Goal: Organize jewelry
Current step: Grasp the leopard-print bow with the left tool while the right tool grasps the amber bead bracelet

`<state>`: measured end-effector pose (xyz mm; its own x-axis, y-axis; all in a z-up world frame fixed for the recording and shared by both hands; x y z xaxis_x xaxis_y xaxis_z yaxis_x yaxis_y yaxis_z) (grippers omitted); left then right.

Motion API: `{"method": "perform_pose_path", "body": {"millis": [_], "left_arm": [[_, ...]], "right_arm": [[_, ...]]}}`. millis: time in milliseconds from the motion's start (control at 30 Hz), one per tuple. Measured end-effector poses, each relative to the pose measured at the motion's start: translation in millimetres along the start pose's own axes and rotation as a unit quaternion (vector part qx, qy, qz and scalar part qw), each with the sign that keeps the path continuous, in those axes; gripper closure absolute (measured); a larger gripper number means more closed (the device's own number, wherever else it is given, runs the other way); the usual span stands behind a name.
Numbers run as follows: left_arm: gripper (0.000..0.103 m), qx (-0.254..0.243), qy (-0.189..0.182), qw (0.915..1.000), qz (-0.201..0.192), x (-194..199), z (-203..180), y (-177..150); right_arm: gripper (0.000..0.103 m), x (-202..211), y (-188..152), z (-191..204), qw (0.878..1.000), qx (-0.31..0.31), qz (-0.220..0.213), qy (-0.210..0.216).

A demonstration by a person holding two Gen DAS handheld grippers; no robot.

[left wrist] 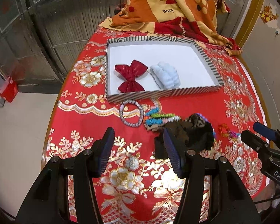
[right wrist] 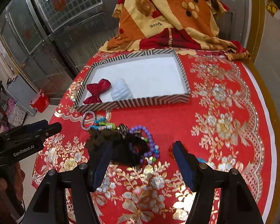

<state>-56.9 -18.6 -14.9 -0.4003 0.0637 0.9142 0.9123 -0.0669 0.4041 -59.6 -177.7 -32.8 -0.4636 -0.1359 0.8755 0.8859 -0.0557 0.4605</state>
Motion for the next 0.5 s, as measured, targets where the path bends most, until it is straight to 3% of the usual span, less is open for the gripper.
{"method": "perform_pose_path", "body": {"millis": [500], "left_arm": [[0.049,0.013,-0.050,0.9975,0.048,-15.9,25.1,-35.1]], "right_arm": [[0.038,-10.5,-27.1,-5.5,1.000,-0.010,0.025,0.006]]}}
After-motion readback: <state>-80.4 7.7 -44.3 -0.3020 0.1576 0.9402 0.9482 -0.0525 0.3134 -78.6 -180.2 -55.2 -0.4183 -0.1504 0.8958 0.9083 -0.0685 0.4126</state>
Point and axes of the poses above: each gripper's, at about its wrist camera, not at the fingertips, and x roughly against the way its jaws point, z to its left, y to its top, the point moved 7 cm from there along -x, roughly the way its jaws point, and after that the axes turned 5 degrees about z, right-handed, at the moved point
